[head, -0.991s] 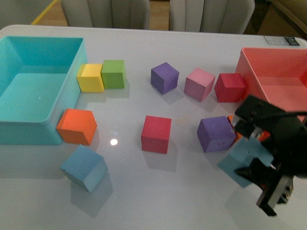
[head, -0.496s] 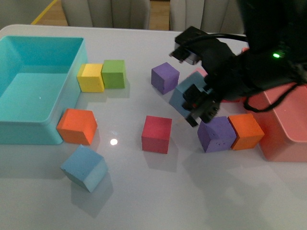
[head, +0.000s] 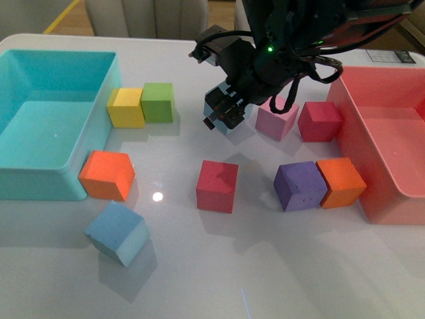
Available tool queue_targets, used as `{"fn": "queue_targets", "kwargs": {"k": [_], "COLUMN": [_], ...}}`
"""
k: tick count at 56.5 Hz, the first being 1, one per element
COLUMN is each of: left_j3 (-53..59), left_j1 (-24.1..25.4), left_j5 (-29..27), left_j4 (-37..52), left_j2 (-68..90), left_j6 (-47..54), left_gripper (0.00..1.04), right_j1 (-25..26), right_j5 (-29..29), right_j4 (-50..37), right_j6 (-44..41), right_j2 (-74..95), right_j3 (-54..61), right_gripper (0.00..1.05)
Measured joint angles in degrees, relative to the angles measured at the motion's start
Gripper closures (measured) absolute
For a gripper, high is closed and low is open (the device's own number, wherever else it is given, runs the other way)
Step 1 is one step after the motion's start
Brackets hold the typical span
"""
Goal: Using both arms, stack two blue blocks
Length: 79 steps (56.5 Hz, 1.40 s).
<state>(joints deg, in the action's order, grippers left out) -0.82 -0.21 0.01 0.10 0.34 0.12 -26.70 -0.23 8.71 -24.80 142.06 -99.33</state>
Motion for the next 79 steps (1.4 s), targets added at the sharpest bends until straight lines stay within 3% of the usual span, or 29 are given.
{"fn": "queue_targets", "kwargs": {"k": [50,69,79], "left_j3": [0.0,0.0,0.0], "left_j1": [0.0,0.0,0.0], "left_j5": [0.0,0.0,0.0], "left_j4": [0.0,0.0,0.0], "left_j2": [0.0,0.0,0.0], "left_j6": [0.0,0.0,0.0], "left_gripper": [0.09,0.09,0.09], "right_j1": [0.1,0.5,0.8], "right_j5": [1.3,1.3,1.1], "right_j4": [1.5,0.3,-1.1], "right_j6": [1.5,1.6,1.5], "right_j2": [5.7,5.7,4.6], "right_j3": [-0.7,0.1,1.7], "right_gripper": [0.56,0.09,0.09]}}
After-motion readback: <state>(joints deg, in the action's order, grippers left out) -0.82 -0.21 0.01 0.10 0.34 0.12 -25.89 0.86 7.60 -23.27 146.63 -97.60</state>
